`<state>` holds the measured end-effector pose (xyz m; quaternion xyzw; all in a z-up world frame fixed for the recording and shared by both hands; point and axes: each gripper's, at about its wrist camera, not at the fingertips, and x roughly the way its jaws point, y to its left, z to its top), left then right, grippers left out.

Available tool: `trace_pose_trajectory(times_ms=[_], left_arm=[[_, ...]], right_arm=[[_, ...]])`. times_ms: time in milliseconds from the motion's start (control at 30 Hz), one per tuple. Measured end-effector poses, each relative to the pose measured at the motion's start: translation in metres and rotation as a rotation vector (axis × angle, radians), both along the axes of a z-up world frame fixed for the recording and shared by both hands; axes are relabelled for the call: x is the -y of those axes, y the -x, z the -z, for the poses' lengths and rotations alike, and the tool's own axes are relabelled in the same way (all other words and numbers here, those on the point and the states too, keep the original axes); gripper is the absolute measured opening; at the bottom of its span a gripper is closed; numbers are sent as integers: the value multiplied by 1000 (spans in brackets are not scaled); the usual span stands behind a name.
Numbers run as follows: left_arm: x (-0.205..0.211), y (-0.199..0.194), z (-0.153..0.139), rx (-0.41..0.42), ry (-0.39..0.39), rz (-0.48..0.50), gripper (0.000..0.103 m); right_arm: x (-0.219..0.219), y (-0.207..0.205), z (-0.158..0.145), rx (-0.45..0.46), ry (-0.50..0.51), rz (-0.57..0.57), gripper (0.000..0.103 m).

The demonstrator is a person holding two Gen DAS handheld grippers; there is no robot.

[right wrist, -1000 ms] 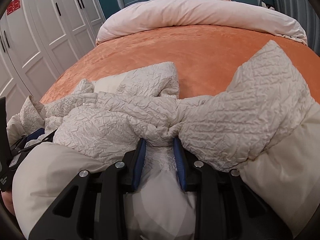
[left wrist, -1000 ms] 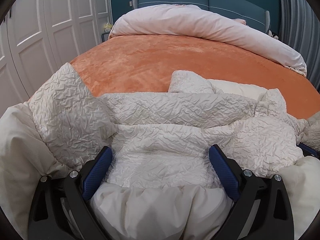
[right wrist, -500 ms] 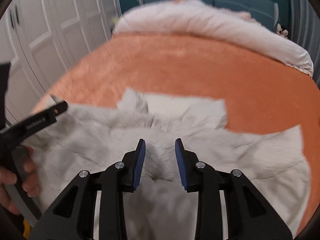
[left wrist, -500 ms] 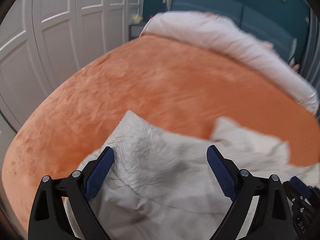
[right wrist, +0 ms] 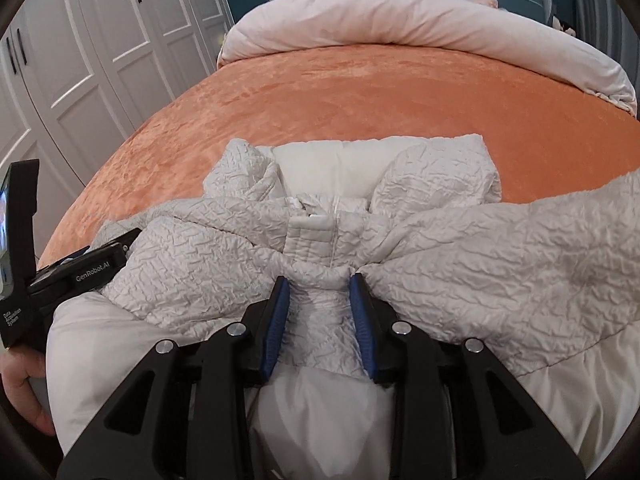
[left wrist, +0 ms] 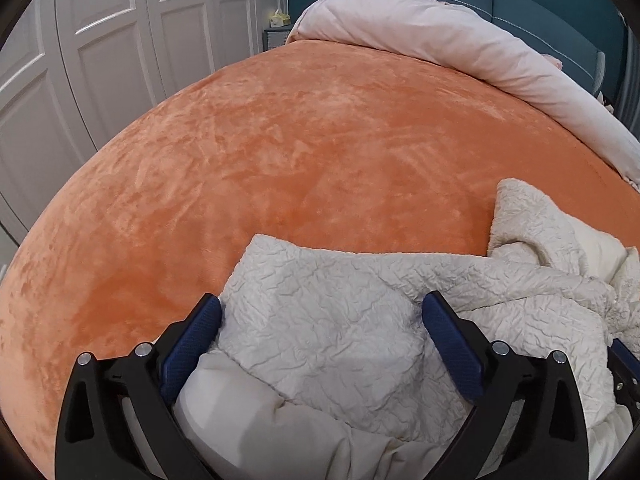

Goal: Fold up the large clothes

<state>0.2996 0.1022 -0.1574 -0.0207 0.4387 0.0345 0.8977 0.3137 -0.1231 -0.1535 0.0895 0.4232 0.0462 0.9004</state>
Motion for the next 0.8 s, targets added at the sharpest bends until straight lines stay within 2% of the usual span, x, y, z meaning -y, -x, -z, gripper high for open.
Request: trace_pose_trajectory(times_ms=[133,200,233,300,367,433,467,500,533,600,667,700,800], left_arm=[[-1,0,-4,-11,6,11,98],[-6,4,-19,-13,23,34,96],[-9,10,-28,-2,27,37,95],[-20,26,-47,39,54,32,95],[-31,33,-49,31,67,10,96],[-36,30,-37,-12,60,-10,97],[-38,29,-29,-27,58,-19,98],[-41,29,-21,-29,92,-18,98],[-43,29,-16,-26,122,-20,98],[-46,27,-6,-23,164,-22,98],[-51,25,1,-29,210,-24,98],[-53,23,5,-34,230,-27,98],[-49,22,6,-33,212,-30,98]], right_arm=[[11,1,-10,-19,-62,-11,30],[28,10,-37,-16,-86,7,31],[37,20,-53,22,-57,24,32],[67,40,-82,98,30,65,41],[103,47,-85,86,97,136,41],[151,49,-67,33,119,248,38],[172,50,-54,7,95,292,38],[187,51,-41,-17,67,324,40],[196,52,-30,-32,38,339,44],[215,55,1,-64,-71,391,68],[234,60,23,-75,-227,431,69],[234,60,26,-63,-236,431,69],[219,52,23,-73,-143,423,70]])
